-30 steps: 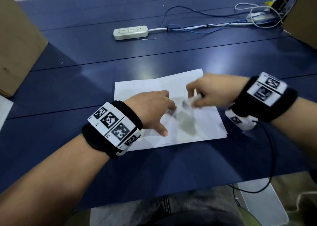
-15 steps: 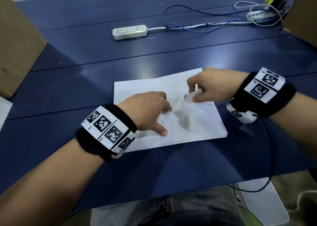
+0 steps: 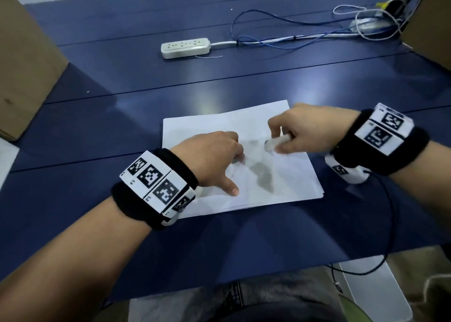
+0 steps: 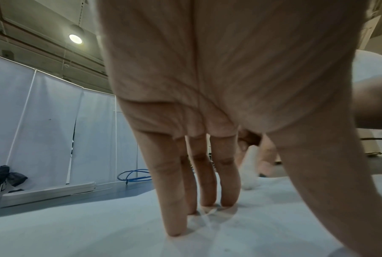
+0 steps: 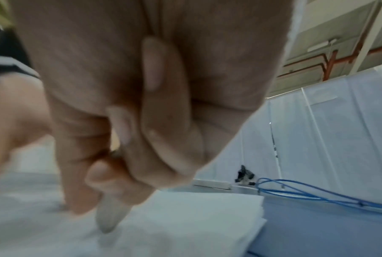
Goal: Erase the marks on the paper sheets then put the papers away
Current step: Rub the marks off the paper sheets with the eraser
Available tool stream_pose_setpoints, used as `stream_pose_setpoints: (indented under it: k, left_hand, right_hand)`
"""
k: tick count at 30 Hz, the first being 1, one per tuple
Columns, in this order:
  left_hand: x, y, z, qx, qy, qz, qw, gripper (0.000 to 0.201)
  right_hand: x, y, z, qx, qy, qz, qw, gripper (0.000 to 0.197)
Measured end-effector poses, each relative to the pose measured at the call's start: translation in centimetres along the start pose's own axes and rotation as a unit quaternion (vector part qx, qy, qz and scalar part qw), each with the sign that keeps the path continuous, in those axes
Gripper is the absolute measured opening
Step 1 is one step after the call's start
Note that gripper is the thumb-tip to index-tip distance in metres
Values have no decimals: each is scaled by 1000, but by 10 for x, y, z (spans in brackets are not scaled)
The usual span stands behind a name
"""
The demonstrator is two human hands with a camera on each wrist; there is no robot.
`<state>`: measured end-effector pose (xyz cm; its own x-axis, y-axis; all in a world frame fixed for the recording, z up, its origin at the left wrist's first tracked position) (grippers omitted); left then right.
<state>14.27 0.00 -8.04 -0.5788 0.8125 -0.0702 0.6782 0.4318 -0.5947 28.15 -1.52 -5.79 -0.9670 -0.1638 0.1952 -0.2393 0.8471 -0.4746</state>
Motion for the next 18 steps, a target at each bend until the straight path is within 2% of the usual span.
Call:
stream_pose_setpoints:
  k: [3, 5, 7, 10, 12, 13, 15, 17, 18]
  left_hand:
    - [1, 0, 1, 1, -2, -2, 1000, 62]
    - [1, 1, 1, 4, 2, -3, 1000, 63]
    - [0, 2, 0, 8, 7, -4, 1000, 63]
    - [-1, 2, -1, 7, 7, -5, 1000, 63]
    - [-2, 2, -1, 7, 11, -5, 1000, 62]
    - [-2, 2, -1, 9, 12, -4, 1000, 62]
    - [-2, 2, -1, 10, 11, -4, 1000, 61]
    - [-2, 2, 0, 13, 12, -6, 1000, 59]
    - [-1, 2, 0, 16, 12, -7, 1000, 58]
  right_hand:
    - [24, -16, 30, 117, 41, -76, 989, 17]
    - [30, -21, 39, 156, 52, -89, 982, 21]
    - [20, -12, 27, 118, 33, -59, 991, 20]
    - [-4, 3, -2, 11, 9, 17, 1000, 20]
    - [-8, 3, -8, -18, 9, 26, 999, 20]
    - [-3, -1, -4, -7, 13, 10, 1000, 17]
    - [13, -11, 12, 58, 26, -39, 997, 14]
    - [29, -23, 32, 136, 44, -74, 987, 19]
    - [30, -25, 37, 150, 44, -75, 985, 24]
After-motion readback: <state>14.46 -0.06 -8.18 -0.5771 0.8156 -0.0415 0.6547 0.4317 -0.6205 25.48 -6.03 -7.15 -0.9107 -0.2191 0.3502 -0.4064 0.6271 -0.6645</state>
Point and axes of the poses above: each hand's wrist, its own y-axis towards the middle knuckle, its own z-axis out of the palm, x = y × z, the point moved 8 cm from there along y, towards the middle knuckle, and after that the axes turned 13 degrees about x, right-handed, at the moved point
